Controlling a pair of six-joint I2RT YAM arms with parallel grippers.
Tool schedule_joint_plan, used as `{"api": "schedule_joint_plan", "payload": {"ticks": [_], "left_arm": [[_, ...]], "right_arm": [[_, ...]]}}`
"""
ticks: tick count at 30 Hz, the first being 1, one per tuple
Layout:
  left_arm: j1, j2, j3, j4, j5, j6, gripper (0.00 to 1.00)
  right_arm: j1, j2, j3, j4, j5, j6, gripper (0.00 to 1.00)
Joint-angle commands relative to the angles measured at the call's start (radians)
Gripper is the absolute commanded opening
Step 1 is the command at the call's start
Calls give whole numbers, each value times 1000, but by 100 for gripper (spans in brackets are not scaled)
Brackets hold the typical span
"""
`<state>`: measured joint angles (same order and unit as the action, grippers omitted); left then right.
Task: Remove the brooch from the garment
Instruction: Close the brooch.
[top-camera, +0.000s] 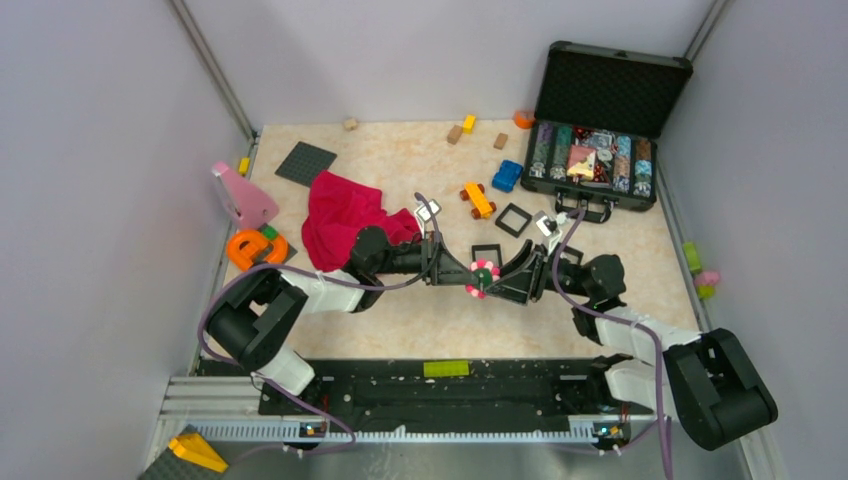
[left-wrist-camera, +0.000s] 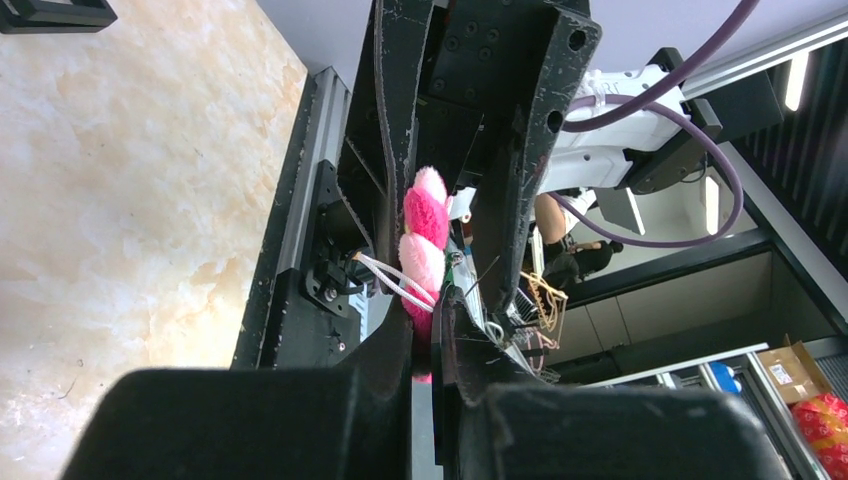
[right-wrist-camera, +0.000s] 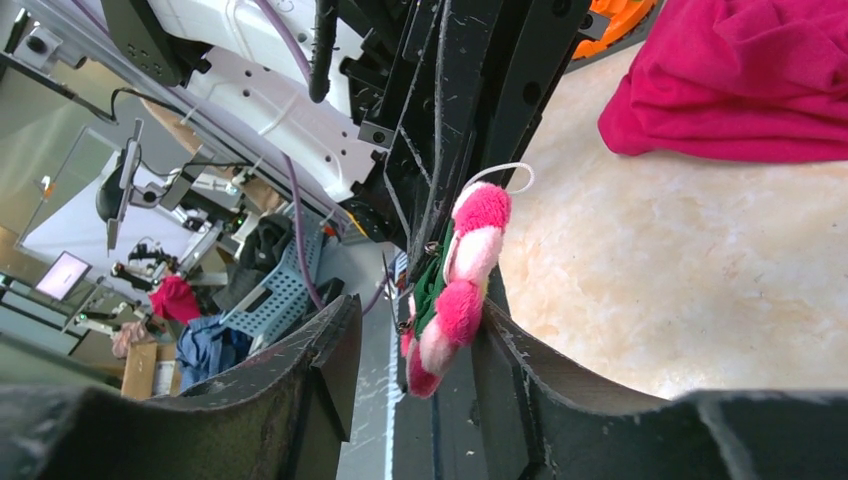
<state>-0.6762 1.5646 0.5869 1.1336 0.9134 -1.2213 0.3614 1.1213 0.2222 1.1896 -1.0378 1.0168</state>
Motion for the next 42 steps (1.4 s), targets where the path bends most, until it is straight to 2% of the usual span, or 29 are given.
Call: {"api": "schedule_joint_plan", "payload": {"ticks": [1,19,21,24,26,30,37,42], "left_arm": [[0,-3,31,68,20,-4,0],[-28,7,53,35,36,22,0],[-30,1,54,21,33,31,0],[-30,-11,54,-10,25,51,0],[-30,-13,54,-17,25,55,0],[-31,-13,56,-18,28,55,0],[-34,-15,56,-27,26,63,0],[-34,-22,59,-33,28,70,0]], "right_arm": [[-10,1,22,73,-4,0,44],[-4,18,29,85,-5,12,32],[-6,18,31,78,-4,8,34],[-5,15,26,83,-5,10,45],[-5,5,27,68,-3,7,46],[-5,-10,37,29,2,-4,39],[-5,-7,37,18,4,-8,38],[-4,-7,39,-3,7,-15,32]]}}
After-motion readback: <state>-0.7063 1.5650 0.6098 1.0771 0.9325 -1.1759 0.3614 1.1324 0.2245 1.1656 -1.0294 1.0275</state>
